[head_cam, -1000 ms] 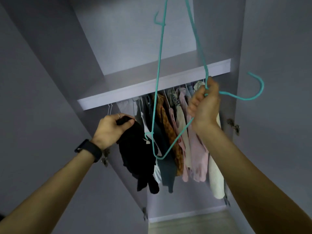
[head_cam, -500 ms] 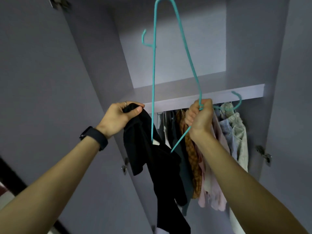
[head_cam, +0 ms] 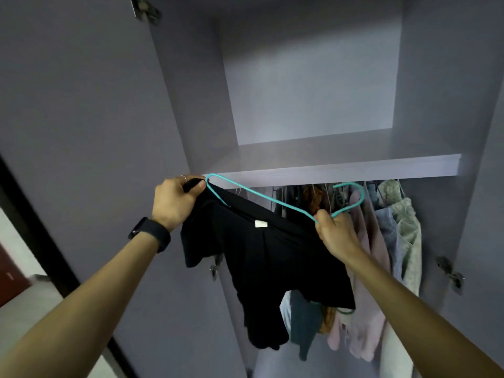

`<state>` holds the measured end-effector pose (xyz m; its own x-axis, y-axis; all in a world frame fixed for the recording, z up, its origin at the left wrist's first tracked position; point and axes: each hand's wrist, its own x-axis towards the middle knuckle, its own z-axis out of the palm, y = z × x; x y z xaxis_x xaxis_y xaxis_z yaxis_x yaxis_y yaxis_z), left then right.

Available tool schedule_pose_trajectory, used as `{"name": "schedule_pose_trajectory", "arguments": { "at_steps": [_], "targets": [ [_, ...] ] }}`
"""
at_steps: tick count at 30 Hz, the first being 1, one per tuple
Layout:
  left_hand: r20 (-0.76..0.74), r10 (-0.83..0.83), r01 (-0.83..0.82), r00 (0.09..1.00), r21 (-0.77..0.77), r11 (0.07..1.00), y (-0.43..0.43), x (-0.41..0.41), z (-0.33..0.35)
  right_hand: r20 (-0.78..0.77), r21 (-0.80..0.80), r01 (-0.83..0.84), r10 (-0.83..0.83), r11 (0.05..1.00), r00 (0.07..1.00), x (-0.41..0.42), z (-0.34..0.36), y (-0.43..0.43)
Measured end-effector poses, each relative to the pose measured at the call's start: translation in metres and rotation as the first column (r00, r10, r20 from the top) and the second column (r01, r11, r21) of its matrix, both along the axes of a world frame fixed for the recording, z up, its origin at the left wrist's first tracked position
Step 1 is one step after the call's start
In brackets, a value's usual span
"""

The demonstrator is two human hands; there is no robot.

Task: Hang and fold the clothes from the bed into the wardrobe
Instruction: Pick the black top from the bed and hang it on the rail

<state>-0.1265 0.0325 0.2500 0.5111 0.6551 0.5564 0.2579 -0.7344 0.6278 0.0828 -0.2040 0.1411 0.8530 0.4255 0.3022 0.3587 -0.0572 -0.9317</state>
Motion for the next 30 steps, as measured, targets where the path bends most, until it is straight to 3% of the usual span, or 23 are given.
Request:
{"name": "schedule_pose_trajectory", "arguments": {
  "at_steps": [3, 5, 8, 10, 13, 15, 16, 20, 22, 25, 30],
  "targets": [
    [0.119, 0.014, -0.011, 0.993, -0.030, 0.999, -0.002, 0.001, -0.001, 0.148, -0.311, 0.055, -0.009, 0.949, 0.989, 0.002, 0.011, -0.004],
    [0.063, -0.035, 0.034, 0.997, 0.027, 0.999, -0.007, 0.003, -0.002, 0.338, -0.523, 0.160, 0.031, 0.837, 0.941, 0.000, 0.014, -0.006],
    [-0.158, -0.106, 0.126, 0.982, 0.125, 0.984, -0.018, 0.009, -0.014, 0.410, -0.488, 0.155, 0.069, 0.859, 0.910, 0.001, 0.038, -0.011],
    [-0.147, -0.249, 0.257, 0.957, 0.034, 0.966, -0.029, 0.017, -0.021, 0.468, -0.524, 0.131, 0.156, 0.841, 0.870, 0.002, 0.056, -0.005],
    [-0.172, -0.447, 0.418, 0.878, -0.181, 0.890, -0.043, 0.035, -0.029, 0.437, -0.752, 0.092, 0.390, 0.652, 0.811, -0.005, 0.073, 0.013],
    [-0.270, -0.542, 0.451, 0.796, -0.333, 0.828, -0.052, 0.044, -0.038, 0.434, -0.694, 0.051, 0.360, 0.718, 0.826, -0.003, 0.083, 0.019],
    [-0.303, -0.549, 0.452, 0.779, -0.335, 0.826, -0.056, 0.048, -0.044, 0.456, -0.624, 0.063, 0.297, 0.779, 0.839, -0.001, 0.087, 0.019],
    [-0.331, -0.450, 0.470, 0.829, -0.020, 0.882, -0.067, 0.060, -0.049, 0.474, -0.466, 0.006, 0.245, 0.885, 0.846, -0.001, 0.085, 0.012],
    [-0.305, -0.447, 0.483, 0.841, 0.049, 0.874, -0.069, 0.062, -0.044, 0.479, -0.433, -0.019, 0.248, 0.901, 0.842, 0.006, 0.073, -0.006],
    [-0.260, -0.441, 0.466, 0.859, 0.043, 0.884, -0.056, 0.055, -0.042, 0.445, -0.536, 0.043, 0.239, 0.843, 0.863, 0.026, 0.045, -0.042],
    [-0.372, -0.409, 0.453, 0.833, 0.036, 0.891, -0.063, 0.058, -0.052, 0.432, -0.470, 0.019, 0.211, 0.882, 0.877, 0.010, -0.016, -0.048]
  ]
}}
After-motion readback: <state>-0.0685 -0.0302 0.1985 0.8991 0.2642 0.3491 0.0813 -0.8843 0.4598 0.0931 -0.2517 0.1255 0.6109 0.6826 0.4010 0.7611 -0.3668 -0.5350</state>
